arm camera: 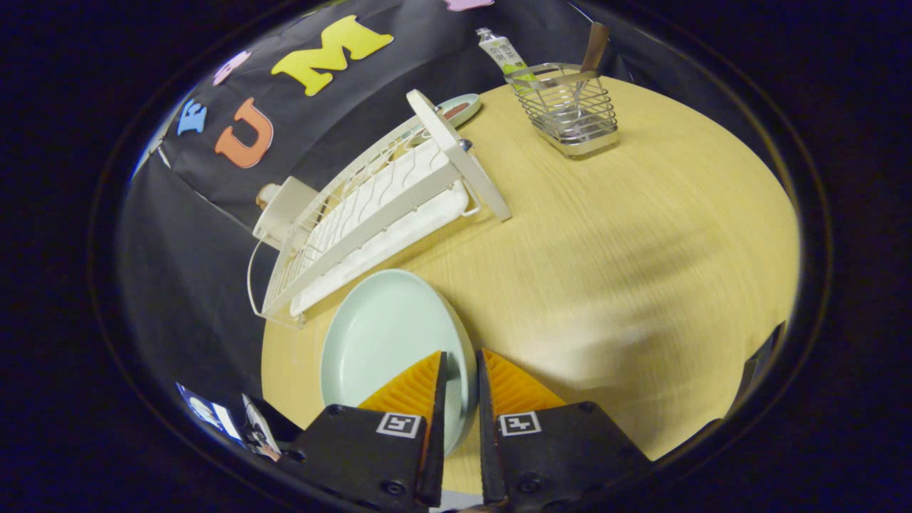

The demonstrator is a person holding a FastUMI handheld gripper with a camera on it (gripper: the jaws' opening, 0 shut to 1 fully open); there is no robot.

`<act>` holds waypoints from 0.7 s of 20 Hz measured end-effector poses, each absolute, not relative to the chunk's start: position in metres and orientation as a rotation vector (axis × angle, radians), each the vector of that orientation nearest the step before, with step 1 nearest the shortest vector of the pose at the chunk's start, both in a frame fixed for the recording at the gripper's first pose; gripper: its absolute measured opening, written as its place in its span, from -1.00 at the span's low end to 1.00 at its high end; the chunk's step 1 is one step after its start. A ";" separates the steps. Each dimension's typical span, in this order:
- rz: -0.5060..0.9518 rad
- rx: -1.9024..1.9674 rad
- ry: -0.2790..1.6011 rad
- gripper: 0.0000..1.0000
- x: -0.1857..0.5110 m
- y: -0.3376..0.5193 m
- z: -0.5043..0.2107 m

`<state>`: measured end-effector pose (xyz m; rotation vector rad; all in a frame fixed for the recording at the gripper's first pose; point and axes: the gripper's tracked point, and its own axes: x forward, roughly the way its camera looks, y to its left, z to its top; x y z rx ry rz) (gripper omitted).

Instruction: Take the plate from the dish rack, then take the spoon from the basket and place it into the plate.

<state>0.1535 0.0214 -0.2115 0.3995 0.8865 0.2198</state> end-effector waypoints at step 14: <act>0.130 0.042 0.261 1.00 0.187 -0.064 -0.137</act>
